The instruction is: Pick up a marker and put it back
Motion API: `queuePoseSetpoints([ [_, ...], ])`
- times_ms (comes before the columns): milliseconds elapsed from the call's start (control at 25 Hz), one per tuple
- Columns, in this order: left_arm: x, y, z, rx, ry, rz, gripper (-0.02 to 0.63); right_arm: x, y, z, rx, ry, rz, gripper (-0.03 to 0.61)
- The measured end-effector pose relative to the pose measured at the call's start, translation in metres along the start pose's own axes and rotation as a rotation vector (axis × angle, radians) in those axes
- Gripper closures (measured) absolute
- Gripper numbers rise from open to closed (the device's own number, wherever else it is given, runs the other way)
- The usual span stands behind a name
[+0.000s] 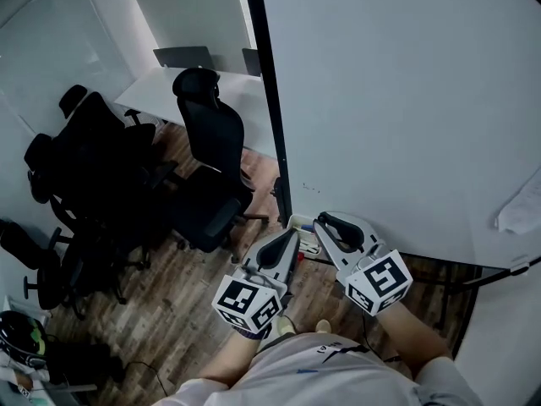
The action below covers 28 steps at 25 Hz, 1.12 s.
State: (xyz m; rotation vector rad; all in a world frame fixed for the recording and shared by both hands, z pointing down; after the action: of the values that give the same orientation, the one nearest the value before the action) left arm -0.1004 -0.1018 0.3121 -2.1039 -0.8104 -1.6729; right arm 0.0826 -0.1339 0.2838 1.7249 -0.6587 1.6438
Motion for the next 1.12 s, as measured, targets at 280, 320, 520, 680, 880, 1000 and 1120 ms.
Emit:
queuePoseSetpoints([
  [280,-0.004,0.000,0.006,0.024,0.031,-0.001,0.603,-0.002,-0.003,-0.001,-0.006,0.011,0.005,0.511],
  [320,-0.004,0.001,0.006,0.030,0.018,-0.001,0.603,-0.002,-0.004,-0.001,-0.006,0.014,0.002,0.511],
  [520,-0.006,0.001,0.002,0.015,0.005,0.004,0.603,-0.002,-0.001,0.000,-0.005,0.029,-0.004,0.511],
  [680,-0.002,0.004,-0.006,-0.002,-0.001,0.001,0.603,0.003,0.006,0.004,-0.010,0.042,-0.014,0.511],
  [880,0.004,0.001,-0.011,-0.008,0.008,0.000,0.603,0.007,0.009,-0.001,-0.006,0.049,-0.013,0.511],
  [1000,0.009,-0.001,-0.017,-0.013,0.010,0.001,0.603,0.013,0.012,-0.002,0.001,0.049,-0.014,0.511],
  [1120,0.017,-0.002,-0.025,-0.015,0.004,-0.010,0.603,0.024,0.017,-0.001,0.013,0.044,-0.028,0.511],
])
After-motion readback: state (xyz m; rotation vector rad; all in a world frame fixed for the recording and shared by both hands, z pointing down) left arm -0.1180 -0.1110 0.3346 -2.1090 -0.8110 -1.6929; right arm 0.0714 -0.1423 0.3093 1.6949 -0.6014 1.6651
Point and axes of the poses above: the fingertips, and each gripper's own axes: y forward along the fingers, z to its right, x out of its underside, the point moved 10 cm from there along -y, backward along the fingers, and after that the axes turned 6 degrees about -z, right-handed, at the moved point
